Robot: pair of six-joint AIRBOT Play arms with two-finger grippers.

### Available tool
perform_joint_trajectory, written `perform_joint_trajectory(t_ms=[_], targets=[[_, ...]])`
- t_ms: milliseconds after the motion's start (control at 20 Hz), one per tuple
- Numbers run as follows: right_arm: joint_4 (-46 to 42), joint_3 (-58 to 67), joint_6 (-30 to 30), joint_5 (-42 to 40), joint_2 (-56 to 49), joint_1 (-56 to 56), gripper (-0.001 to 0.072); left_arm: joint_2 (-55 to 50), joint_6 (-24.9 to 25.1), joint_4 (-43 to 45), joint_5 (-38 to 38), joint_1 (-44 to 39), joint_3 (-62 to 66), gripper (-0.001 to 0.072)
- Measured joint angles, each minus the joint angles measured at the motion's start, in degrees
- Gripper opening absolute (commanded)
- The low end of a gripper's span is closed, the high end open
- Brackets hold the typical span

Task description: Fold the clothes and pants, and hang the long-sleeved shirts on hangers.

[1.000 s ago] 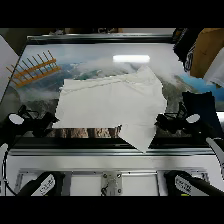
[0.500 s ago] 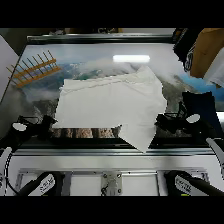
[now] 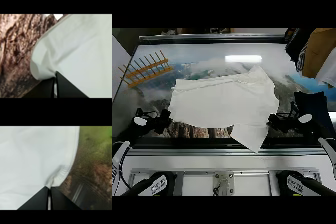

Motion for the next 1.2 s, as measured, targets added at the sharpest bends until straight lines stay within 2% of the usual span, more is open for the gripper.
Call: perform_joint_trajectory(t_ms=[250,550,750,950,1200], targets=[[-1.1,9.6,-0.2,4.4,2.8,-0.8,0.0012,6.2,2.2,-0.4,-1.5,-0.8,10.9,0.0007],[-3.3,39.4,-2.4,14.6,12.7,-1.2,0.0012,22.2,5.6,-0.4,-3.8,-0.9,30.4,0.0007],[-3.6,55.7,-3.0,16.2,21.2,-1.3,0.0012,33.0,7.3,-0.4,-4.5,-0.9,40.1,0.0007],[-7.1,63.1,-3.0,14.7,29.2,-1.3,0.0012,40.9,8.5,-0.3,-4.5,-0.9,46.1,0.0007],[-13.3,65.5,1.6,13.7,33.8,-1.3,0.0011,44.6,8.9,0.6,-4.7,-0.9,46.0,0.0006]])
